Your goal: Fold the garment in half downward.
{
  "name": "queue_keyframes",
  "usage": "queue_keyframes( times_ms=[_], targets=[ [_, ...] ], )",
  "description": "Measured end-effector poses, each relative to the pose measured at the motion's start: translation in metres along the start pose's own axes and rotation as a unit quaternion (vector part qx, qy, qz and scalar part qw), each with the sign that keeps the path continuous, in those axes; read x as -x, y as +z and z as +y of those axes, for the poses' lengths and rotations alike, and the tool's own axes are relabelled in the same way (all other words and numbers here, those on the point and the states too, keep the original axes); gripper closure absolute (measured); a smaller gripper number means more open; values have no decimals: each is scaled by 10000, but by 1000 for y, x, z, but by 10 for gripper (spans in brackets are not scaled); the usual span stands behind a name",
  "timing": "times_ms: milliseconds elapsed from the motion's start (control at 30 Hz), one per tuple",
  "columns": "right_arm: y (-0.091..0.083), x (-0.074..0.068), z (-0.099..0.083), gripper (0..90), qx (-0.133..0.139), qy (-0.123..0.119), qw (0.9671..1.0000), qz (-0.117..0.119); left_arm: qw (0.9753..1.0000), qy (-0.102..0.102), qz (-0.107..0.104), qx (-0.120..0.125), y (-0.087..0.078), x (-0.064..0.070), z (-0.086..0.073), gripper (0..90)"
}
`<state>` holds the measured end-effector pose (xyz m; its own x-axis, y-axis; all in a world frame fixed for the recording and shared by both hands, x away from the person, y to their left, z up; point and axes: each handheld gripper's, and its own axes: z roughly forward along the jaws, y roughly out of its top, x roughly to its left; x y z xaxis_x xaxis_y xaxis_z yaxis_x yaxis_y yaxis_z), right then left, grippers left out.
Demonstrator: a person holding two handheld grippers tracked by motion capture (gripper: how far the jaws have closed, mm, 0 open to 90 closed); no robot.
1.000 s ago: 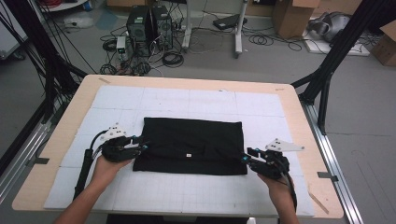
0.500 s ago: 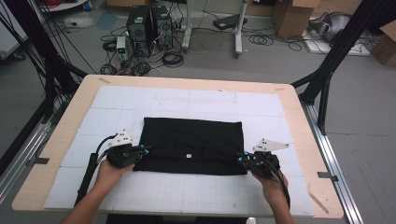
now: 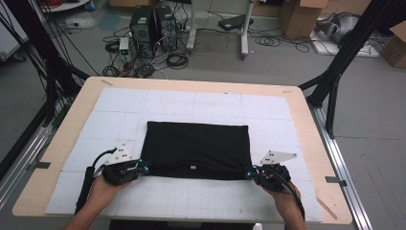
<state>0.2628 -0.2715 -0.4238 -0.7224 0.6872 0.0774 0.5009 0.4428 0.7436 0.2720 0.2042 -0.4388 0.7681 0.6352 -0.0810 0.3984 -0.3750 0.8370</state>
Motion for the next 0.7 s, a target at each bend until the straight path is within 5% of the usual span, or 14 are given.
queue_keyframes(
  times_ms=[100, 200, 300, 367, 533, 700],
  targets=[
    [-6, 0, -3, 651, 149, 213, 9997, 4, 9988, -444, 142, 147, -12, -2, 1, 572],
    [-17, -1, -6, 555, 447, 444, 9980, -63, 9958, -679, 336, 513, -24, -4, 4, 510],
    [-28, -3, -6, 461, 786, 690, 9944, -177, 9894, -981, 668, 839, -33, -7, 6, 340],
    [-38, -9, -4, 369, 1038, 852, 9897, -493, 9857, -1079, 745, 1062, -38, -9, 7, 284],
    [-57, -19, -2, 204, 1426, 856, 9762, -1390, 9803, -1033, 890, 1427, -47, -9, 10, 193],
    [-65, -15, -4, 163, 1508, 881, 9672, -1847, 9770, -1004, 928, 1635, -53, -11, 10, 193]
  ],
)
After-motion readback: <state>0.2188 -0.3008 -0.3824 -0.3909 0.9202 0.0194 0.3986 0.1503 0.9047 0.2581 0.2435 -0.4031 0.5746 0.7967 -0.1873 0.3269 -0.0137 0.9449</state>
